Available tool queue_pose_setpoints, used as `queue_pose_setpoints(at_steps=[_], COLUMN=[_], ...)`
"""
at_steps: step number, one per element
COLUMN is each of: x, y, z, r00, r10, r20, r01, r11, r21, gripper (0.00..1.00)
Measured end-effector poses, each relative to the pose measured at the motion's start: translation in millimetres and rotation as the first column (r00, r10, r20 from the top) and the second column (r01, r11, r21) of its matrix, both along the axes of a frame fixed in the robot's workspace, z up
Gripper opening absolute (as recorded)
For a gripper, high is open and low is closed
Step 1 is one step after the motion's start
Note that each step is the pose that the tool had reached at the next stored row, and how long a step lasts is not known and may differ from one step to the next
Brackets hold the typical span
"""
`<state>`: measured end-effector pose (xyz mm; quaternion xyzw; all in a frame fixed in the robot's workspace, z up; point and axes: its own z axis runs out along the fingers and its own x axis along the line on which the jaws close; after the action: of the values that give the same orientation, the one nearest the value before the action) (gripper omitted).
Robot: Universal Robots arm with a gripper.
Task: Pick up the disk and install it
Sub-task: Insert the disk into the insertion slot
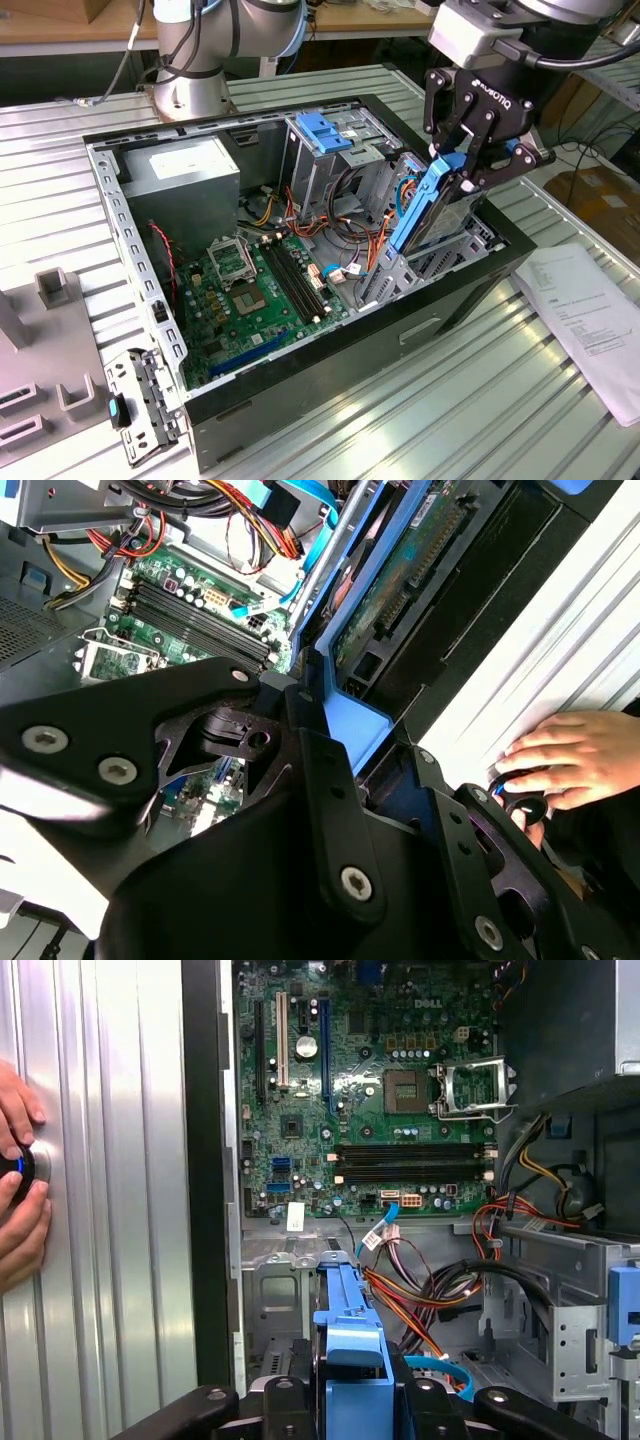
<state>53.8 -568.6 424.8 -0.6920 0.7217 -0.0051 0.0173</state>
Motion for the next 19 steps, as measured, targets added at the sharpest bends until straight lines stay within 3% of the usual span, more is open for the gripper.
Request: queue_pose_setpoints(at_steps=[11,19], x=[0.0,0.0], y=[0.0,0.0], z=[-16.0,-31.6], r00=[1.0000,1.0000], r10=[0.000,0.000], r20=[0.0000,0.0000], r01=[0.000,0.000], r11=[1.0000,1.0000], r21=[-0.0002,-0.0001], gripper=[0.37,0.37])
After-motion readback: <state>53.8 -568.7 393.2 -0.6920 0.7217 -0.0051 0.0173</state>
